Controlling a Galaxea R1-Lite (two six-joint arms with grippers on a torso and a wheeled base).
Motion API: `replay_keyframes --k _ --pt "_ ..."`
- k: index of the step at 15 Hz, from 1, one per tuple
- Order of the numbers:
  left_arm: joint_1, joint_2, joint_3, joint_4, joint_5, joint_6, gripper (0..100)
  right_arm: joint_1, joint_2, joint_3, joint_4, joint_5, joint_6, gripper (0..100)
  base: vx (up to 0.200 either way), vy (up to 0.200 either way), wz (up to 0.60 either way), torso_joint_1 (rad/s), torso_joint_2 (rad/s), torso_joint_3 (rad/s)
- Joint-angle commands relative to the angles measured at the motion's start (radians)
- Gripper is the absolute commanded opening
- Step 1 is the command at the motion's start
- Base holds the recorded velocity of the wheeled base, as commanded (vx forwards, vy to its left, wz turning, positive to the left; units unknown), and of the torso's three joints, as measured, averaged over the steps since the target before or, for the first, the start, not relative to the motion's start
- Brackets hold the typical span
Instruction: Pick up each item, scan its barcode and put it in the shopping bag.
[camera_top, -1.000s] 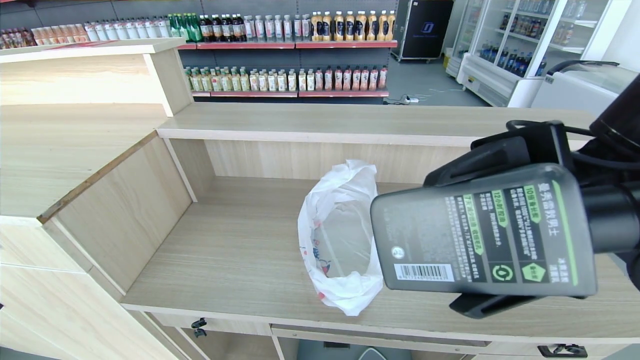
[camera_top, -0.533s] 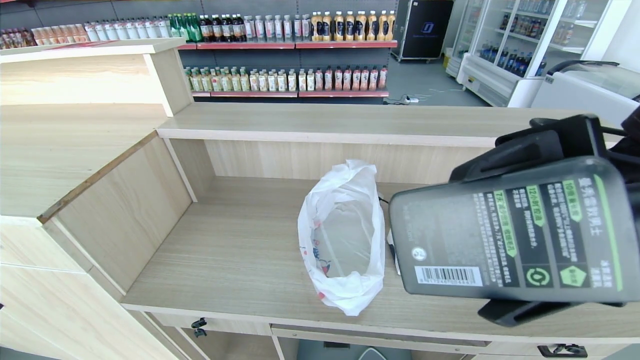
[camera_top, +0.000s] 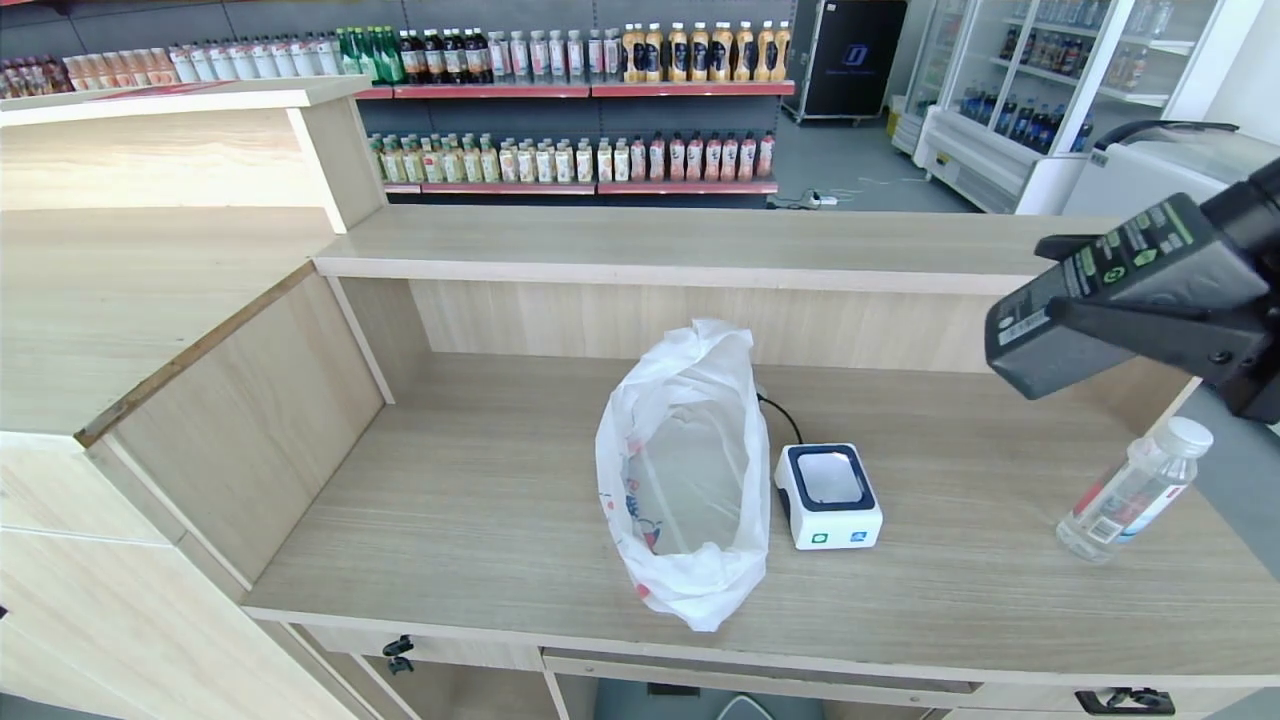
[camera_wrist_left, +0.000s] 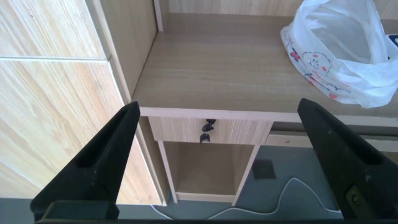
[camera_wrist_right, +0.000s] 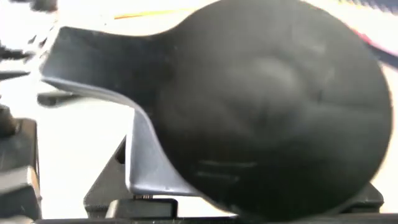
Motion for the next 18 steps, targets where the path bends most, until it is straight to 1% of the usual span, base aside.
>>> replay_keyframes --k 1,3,4,5,6,7,11,14,16,18 --pt "0.0 0.001 0.0 0.0 0.001 0.0 100 -0.226 -0.039 0.036 0.079 -0.013 0.205 0 0.0 0.0 0.0 0.0 0.0 0.0" --pt "0.0 0.001 0.0 0.0 0.001 0.0 100 -0.318 -0.077 0.037 0.183 -0.011 0.349 0 0.0 0.0 0.0 0.0 0.0 0.0" --pt "0.0 0.001 0.0 0.0 0.001 0.0 100 -0.333 -0.091 0.048 0.229 -0.016 0.396 0 0.0 0.0 0.0 0.0 0.0 0.0" --pt "0.0 0.001 0.0 0.0 0.001 0.0 100 -0.358 -0.104 0.054 0.288 -0.044 0.429 0 0.0 0.0 0.0 0.0 0.0 0.0" --pt "0.0 0.001 0.0 0.0 0.001 0.0 100 -0.361 -0.12 0.054 0.377 -0.087 0.439 0 0.0 0.0 0.0 0.0 0.0 0.0" --pt "0.0 0.001 0.0 0.0 0.001 0.0 100 -0.361 -0.127 0.052 0.447 -0.093 0.433 0 0.0 0.0 0.0 0.0 0.0 0.0" --pt "0.0 0.001 0.0 0.0 0.001 0.0 100 -0.367 -0.114 0.052 0.605 -0.1 0.283 0 0.0 0.0 0.0 0.0 0.0 0.0" --pt "0.0 0.001 0.0 0.0 0.001 0.0 100 -0.416 -0.084 0.049 0.664 -0.1 0.14 0 0.0 0.0 0.0 0.0 0.0 0.0" --pt "0.0 0.001 0.0 0.0 0.001 0.0 100 -0.425 -0.071 0.045 0.708 -0.1 0.111 0 0.0 0.0 0.0 0.0 0.0 0.0" --pt "0.0 0.001 0.0 0.0 0.001 -0.002 100 -0.427 -0.068 0.037 0.722 -0.102 0.088 0 0.0 0.0 0.0 0.0 0.0 0.0"
